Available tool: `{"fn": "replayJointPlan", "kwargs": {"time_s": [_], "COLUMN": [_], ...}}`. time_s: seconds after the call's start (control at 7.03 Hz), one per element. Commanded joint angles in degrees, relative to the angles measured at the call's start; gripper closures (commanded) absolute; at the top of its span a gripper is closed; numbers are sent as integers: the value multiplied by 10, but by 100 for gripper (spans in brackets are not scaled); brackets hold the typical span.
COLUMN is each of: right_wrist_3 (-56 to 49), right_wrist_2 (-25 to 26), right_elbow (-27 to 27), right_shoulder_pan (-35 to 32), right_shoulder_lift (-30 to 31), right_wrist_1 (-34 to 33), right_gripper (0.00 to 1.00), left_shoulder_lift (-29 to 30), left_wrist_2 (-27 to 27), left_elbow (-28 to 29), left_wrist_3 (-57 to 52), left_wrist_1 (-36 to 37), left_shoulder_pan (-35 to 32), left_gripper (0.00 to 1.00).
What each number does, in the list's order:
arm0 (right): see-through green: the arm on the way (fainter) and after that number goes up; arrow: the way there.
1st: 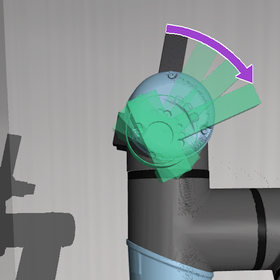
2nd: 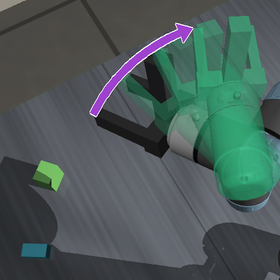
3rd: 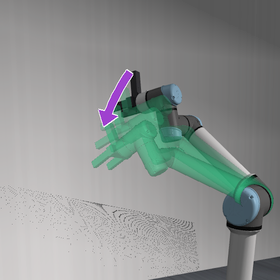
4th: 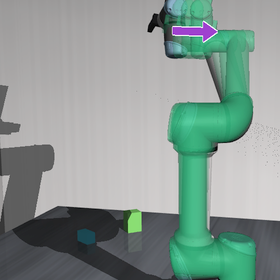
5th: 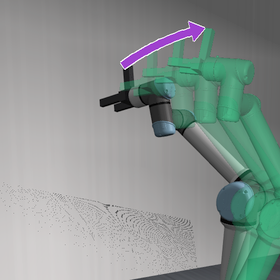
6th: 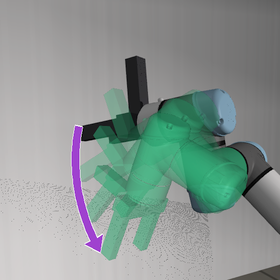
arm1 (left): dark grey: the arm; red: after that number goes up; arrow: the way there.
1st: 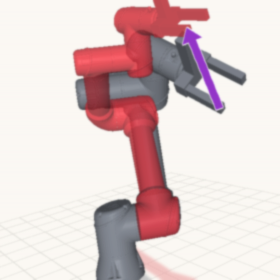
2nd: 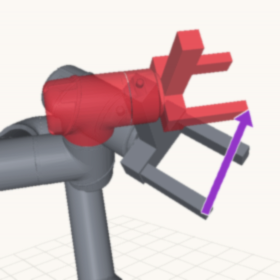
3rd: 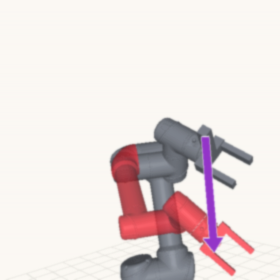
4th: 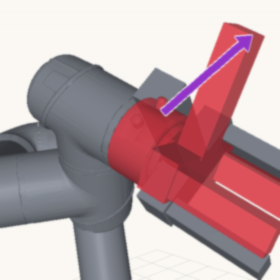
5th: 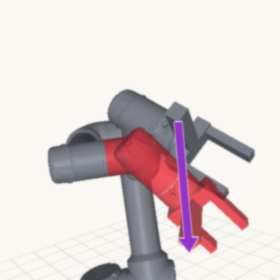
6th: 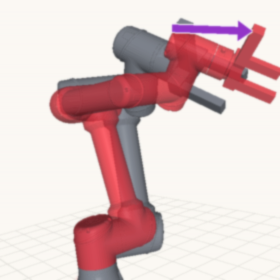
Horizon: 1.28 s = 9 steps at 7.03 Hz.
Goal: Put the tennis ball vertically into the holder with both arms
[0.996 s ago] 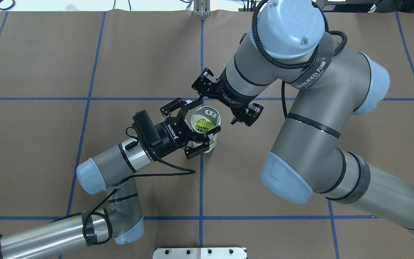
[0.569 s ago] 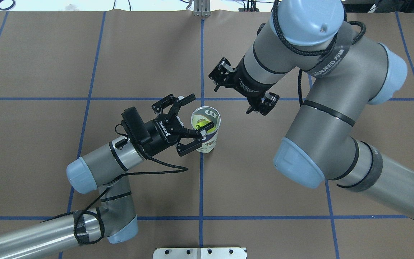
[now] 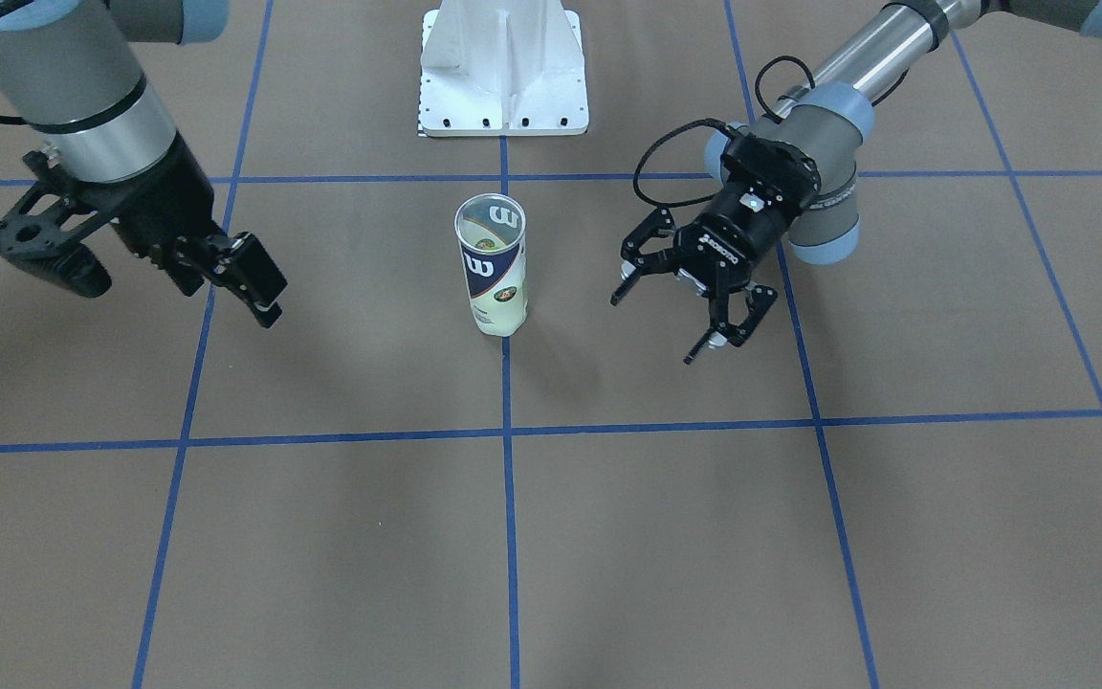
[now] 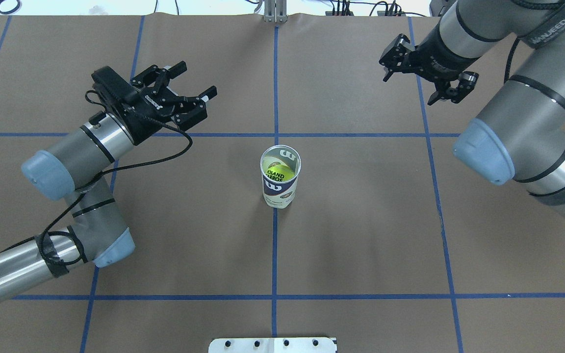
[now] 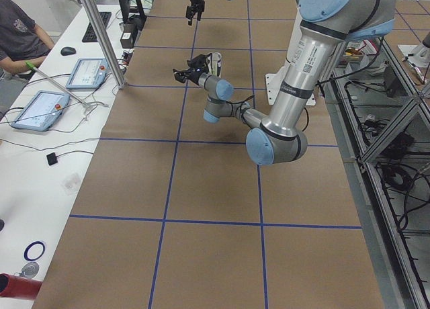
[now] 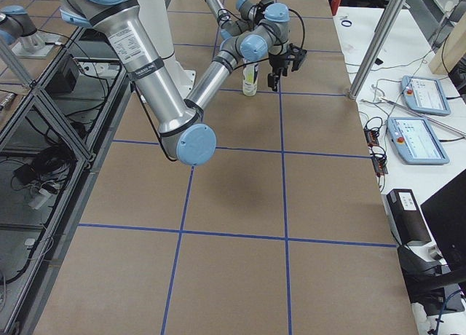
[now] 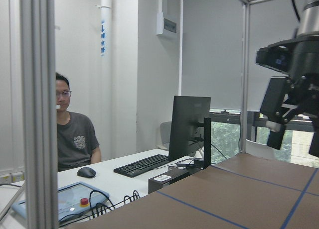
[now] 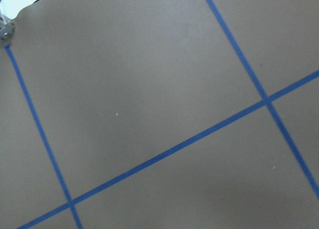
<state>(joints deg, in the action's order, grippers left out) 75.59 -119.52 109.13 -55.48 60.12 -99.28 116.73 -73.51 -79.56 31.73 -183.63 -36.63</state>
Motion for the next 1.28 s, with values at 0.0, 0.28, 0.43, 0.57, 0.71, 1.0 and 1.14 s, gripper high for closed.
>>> {"fn": "replayJointPlan", "kwargs": {"time_s": [0.0, 0.28, 0.43, 0.57, 0.71, 1.0, 1.14], "right_wrist_3": [-150, -212, -223, -247, -290, -364, -403], "right_wrist_2": [-11, -11, -11, -22, -37, -71, -86], "right_elbow": [-42, -80, -95, -116, -136, -166, -188], "right_shoulder_pan": [-67, -96, -105, -117, -138, -177, -196], "right_shoulder_lift": [42, 45, 47, 50, 64, 113, 120], "right_wrist_1": [1, 1, 1, 1, 21, 93, 102], "right_gripper": [0, 0, 0, 0, 0, 0, 0], "left_shoulder_lift": [-12, -6, 7, 23, 35, 32, 32], "left_wrist_2": [-28, -206, -265, -300, -310, -375, -492], "left_elbow": [-1, -1, -2, -2, -2, 3, 26], "left_wrist_3": [60, 111, 111, 121, 133, 172, 171], "left_wrist_1": [166, 326, 416, 498, 558, 590, 593], "left_shoulder_pan": [-73, -190, -233, -259, -269, -316, -359], "left_gripper": [7, 11, 11, 7, 6, 1, 1]}}
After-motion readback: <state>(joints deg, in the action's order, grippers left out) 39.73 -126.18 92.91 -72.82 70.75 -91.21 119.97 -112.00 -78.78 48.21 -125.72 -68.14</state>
